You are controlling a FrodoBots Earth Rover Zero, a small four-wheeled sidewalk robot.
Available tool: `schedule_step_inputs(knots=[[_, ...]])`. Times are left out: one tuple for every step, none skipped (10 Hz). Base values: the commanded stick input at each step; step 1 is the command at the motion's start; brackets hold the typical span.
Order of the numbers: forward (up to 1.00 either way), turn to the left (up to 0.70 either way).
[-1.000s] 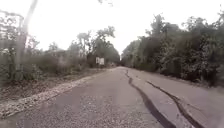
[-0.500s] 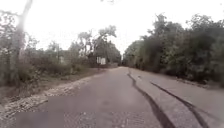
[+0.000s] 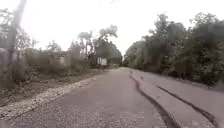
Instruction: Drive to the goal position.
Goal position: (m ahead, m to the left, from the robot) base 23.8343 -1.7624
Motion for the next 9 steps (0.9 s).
schedule_step_inputs(knots=[[0.85, -0.25], [0.85, -0.04], [0.85, -0.01], [0.85, 0.00], [0.85, 0.00], [0.85, 0.00], [0.85, 0.00], [0.85, 0.00], [0.85, 0.00]])
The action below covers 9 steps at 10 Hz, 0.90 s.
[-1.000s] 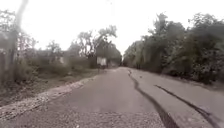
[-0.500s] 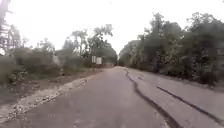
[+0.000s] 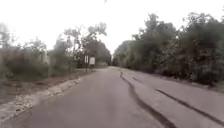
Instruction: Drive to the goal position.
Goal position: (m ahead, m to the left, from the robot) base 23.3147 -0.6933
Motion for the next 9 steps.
schedule_step_inputs(knots=[[0.85, 0.00], [0.85, 0.00], [0.85, 0.00], [0.85, 0.00], [0.85, 0.00], [0.85, 0.00], [0.85, 0.00], [0.85, 0.00], [0.85, 0.00]])
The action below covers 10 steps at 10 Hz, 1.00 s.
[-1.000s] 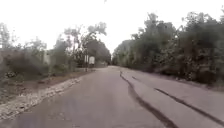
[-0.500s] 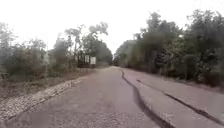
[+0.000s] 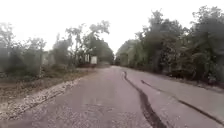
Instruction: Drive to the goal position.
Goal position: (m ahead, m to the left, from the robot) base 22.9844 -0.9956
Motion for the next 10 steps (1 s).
schedule_step_inputs(knots=[[0.85, 0.00], [0.85, 0.00], [0.85, 0.00], [0.85, 0.00], [0.85, 0.00], [0.85, 0.00], [0.85, 0.00], [0.85, 0.00], [0.85, 0.00], [0.85, 0.00]])
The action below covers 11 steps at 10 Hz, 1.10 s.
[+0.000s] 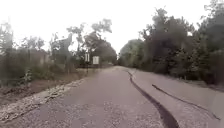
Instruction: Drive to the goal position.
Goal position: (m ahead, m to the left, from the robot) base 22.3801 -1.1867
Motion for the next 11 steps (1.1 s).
schedule_step_inputs(knots=[[0.85, 0.00], [0.85, 0.00], [0.85, 0.00], [0.85, 0.00], [0.85, 0.00], [0.85, 0.00], [0.85, -0.03], [0.85, -0.33], [0.85, -0.34], [0.85, -0.34], [0.85, -0.33]])
